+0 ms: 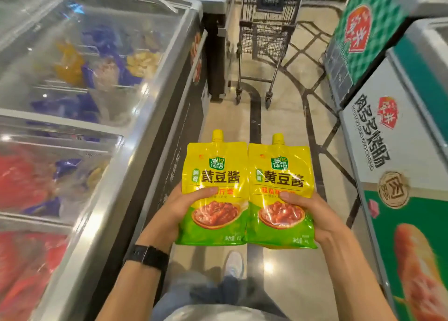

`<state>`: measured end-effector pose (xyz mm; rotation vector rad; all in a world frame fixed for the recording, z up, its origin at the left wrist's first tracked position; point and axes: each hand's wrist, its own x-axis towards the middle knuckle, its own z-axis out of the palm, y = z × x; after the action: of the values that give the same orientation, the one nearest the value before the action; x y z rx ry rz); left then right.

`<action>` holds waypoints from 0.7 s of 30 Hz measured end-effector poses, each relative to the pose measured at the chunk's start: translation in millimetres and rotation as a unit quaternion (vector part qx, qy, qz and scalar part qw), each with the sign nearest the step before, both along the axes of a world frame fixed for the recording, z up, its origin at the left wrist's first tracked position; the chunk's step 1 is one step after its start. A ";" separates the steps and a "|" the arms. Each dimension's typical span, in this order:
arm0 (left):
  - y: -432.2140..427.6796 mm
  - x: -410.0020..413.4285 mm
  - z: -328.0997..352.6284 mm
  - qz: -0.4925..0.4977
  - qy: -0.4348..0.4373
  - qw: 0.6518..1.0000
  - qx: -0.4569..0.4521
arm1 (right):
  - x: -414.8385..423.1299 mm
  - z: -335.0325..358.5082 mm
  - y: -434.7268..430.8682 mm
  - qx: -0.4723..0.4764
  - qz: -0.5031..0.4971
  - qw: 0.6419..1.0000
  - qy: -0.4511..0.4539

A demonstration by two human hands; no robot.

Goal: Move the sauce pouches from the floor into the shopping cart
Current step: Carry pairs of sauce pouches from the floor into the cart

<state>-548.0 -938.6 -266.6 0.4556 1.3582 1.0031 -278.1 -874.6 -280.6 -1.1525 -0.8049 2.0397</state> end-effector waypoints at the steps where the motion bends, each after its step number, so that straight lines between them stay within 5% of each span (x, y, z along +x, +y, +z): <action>1: 20.6 -0.1 2.0 -0.004 0.004 1.000 0.003 | -0.1 -1.0 20.3 0.004 0.002 1.000 0.002; 21: 517.9 -7.1 8.5 -0.150 -0.061 0.987 0.016 | 1.7 18.3 432.6 0.018 -0.124 0.992 0.001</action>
<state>-555.2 -420.7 -258.0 0.5944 1.1269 0.7900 -276.5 -442.0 -262.3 -1.1691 -0.6594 1.8149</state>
